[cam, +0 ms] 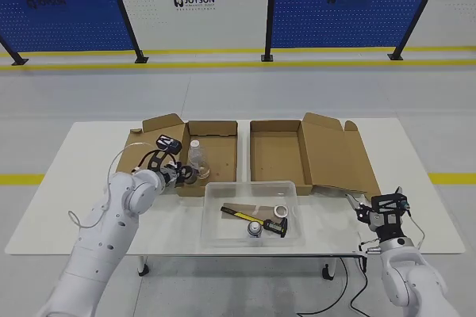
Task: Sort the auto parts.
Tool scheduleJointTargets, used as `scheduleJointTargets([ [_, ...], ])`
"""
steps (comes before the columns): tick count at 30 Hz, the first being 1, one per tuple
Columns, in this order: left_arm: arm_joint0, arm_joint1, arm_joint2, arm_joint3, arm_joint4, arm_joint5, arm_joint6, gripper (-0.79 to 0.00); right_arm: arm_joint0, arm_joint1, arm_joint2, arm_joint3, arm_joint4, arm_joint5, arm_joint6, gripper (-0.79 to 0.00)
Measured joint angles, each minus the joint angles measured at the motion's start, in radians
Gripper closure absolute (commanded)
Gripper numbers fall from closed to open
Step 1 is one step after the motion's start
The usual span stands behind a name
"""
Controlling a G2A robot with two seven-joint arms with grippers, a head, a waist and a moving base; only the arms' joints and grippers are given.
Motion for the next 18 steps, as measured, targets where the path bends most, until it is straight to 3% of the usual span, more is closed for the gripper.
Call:
scheduleJointTargets([
  [18, -0.091, -0.023, 0.074, 0.17, -0.03, -0.04, 0.004, 0.0, 0.0, 0.0, 0.0, 0.0, 0.0, 0.0, 0.0, -0.785],
])
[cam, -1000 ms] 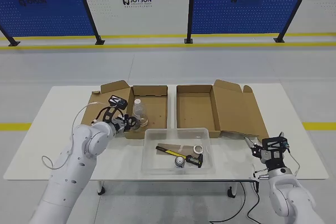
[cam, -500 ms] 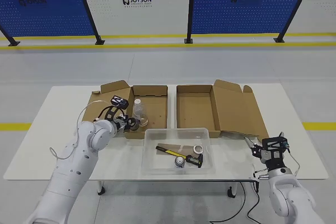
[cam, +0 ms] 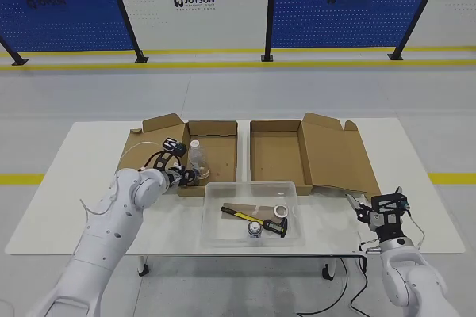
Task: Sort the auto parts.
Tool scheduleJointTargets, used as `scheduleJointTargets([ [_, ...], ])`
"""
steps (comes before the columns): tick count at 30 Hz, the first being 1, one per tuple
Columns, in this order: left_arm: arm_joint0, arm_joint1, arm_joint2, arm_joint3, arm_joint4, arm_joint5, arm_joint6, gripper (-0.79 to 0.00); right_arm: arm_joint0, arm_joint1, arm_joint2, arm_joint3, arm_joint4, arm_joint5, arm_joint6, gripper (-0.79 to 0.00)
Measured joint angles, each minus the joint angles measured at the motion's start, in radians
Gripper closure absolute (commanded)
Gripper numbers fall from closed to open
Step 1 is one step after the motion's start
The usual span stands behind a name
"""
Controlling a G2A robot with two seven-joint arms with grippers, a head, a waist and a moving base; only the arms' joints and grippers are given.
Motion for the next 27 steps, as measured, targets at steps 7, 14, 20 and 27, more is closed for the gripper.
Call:
scheduleJointTargets([
  [7, -0.017, -0.011, 0.027, 0.043, -0.013, -0.002, 0.021, -0.114, 0.0, 0.0, 0.0, 0.0, 0.0, 0.0, 0.0, -0.785],
  [14, -0.031, -0.016, 0.04, 0.066, -0.013, -0.001, 0.031, -0.157, 0.0, 0.0, 0.0, 0.0, 0.0, 0.0, 0.0, -0.785],
  [20, -0.027, -0.013, 0.03, 0.039, 0.003, 0.005, 0.03, -0.172, 0.0, 0.0, 0.0, 0.0, 0.0, 0.0, 0.0, -0.785],
  [27, 0.017, 0.001, -0.016, -0.1, 0.007, 0.02, 0.029, -0.219, 0.0, 0.0, 0.0, 0.0, 0.0, 0.0, 0.0, -0.785],
])
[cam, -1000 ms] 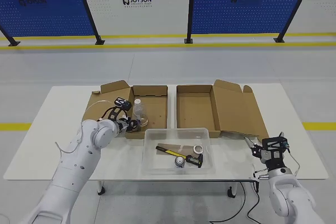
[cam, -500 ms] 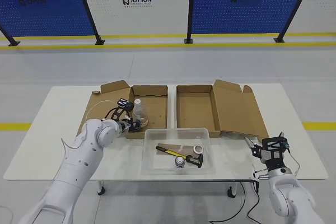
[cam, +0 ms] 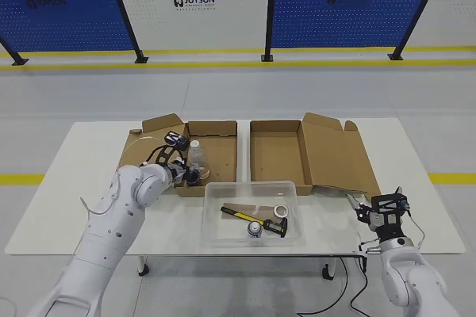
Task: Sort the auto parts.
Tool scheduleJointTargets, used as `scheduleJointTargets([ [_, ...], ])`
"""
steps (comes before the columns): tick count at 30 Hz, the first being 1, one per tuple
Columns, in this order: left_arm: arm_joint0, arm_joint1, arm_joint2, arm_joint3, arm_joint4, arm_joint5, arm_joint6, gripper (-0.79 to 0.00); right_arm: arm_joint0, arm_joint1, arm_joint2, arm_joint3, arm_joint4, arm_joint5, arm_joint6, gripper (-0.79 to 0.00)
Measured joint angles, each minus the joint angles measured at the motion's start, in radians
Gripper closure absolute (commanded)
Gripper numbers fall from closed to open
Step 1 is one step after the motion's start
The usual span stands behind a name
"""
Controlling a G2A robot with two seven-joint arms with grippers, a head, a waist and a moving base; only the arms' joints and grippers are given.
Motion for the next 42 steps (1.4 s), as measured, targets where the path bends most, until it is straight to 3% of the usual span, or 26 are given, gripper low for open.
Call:
scheduleJointTargets([
  [8, 0.096, 0.015, -0.036, -0.266, -0.025, -0.028, -0.039, -0.231, 0.0, 0.0, 0.0, 0.0, 0.0, 0.0, 0.0, -0.785],
  [15, 0.146, 0.008, 0.05, -0.433, -0.097, -0.103, -0.133, -0.231, 0.0, 0.0, 0.0, 0.0, 0.0, 0.0, 0.0, -0.785],
  [25, 0.119, -0.022, 0.216, -0.402, -0.191, -0.131, -0.174, -0.357, 0.0, 0.0, 0.0, 0.0, 0.0, 0.0, 0.0, -0.785],
  [32, 0.108, -0.028, 0.244, -0.388, -0.216, -0.115, -0.186, -0.391, 0.0, 0.0, 0.0, 0.0, 0.0, 0.0, 0.0, -0.785],
  [38, 0.125, -0.028, 0.25, -0.395, -0.273, -0.121, -0.205, -0.576, 0.0, 0.0, 0.0, 0.0, 0.0, 0.0, 0.0, -0.785],
  [41, 0.129, -0.027, 0.253, -0.399, -0.275, -0.118, -0.212, -0.582, 0.0, 0.0, 0.0, 0.0, 0.0, 0.0, 0.0, -0.785],
  [42, 0.13, -0.027, 0.254, -0.4, -0.276, -0.117, -0.215, -0.619, 0.0, 0.0, 0.0, 0.0, 0.0, 0.0, 0.0, -0.785],
])
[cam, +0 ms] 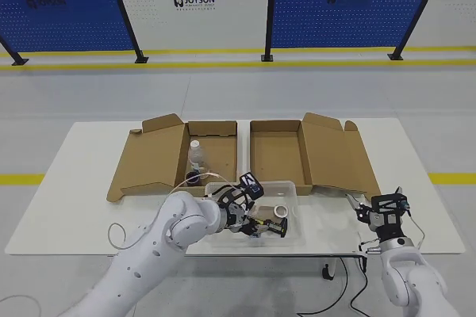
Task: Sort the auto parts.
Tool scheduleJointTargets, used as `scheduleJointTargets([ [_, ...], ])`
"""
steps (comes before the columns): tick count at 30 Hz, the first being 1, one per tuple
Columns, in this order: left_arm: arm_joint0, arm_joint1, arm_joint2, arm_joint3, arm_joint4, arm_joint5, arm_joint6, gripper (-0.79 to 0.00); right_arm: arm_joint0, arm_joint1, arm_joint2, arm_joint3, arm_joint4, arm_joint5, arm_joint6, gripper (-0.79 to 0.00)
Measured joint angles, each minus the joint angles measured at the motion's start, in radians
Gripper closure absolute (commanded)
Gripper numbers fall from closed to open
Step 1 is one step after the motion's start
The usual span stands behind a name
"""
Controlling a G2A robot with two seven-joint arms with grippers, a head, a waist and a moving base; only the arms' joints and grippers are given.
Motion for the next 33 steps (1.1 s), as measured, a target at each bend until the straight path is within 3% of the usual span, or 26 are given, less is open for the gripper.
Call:
scheduleJointTargets([
  [4, 0.002, 0.0, 0.008, 0.001, -0.005, 0.0, -0.013, -0.653, 0.0, 0.0, 0.0, 0.0, 0.0, 0.0, 0.0, -0.785],
  [33, -0.056, -0.018, 0.084, 0.125, -0.025, -0.005, -0.015, -0.462, 0.0, 0.0, 0.0, 0.0, 0.0, 0.0, 0.0, -0.785],
])
